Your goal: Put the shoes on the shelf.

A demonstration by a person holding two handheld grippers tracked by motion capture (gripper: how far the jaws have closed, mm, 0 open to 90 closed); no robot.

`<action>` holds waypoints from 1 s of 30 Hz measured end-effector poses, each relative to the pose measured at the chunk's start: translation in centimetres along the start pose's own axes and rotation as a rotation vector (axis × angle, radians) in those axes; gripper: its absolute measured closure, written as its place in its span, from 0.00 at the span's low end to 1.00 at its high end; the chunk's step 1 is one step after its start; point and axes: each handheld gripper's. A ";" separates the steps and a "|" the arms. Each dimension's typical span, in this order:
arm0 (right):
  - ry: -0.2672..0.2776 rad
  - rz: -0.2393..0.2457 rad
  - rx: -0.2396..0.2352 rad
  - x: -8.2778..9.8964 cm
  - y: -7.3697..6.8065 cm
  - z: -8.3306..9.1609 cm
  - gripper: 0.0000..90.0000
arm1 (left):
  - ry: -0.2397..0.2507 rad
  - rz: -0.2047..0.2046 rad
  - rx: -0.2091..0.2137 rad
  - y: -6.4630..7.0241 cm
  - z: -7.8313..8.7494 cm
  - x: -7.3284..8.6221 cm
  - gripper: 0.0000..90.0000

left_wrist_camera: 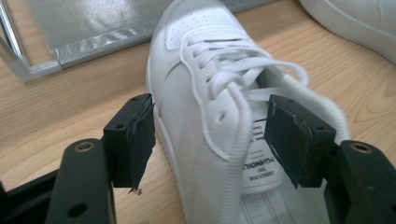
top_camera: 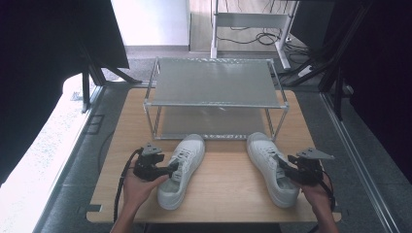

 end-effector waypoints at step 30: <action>-0.190 0.016 0.045 -0.3 0.9 -3.9 0.82 | -0.145 -0.012 -0.213 1.0 -3.8 -0.1 0.85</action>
Point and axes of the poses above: each handheld gripper's, and its own axes: z roughly backward along the jaws, x roughly out of its underside, y roughly to its right, and after that the axes turned 6 degrees about z, right-handed
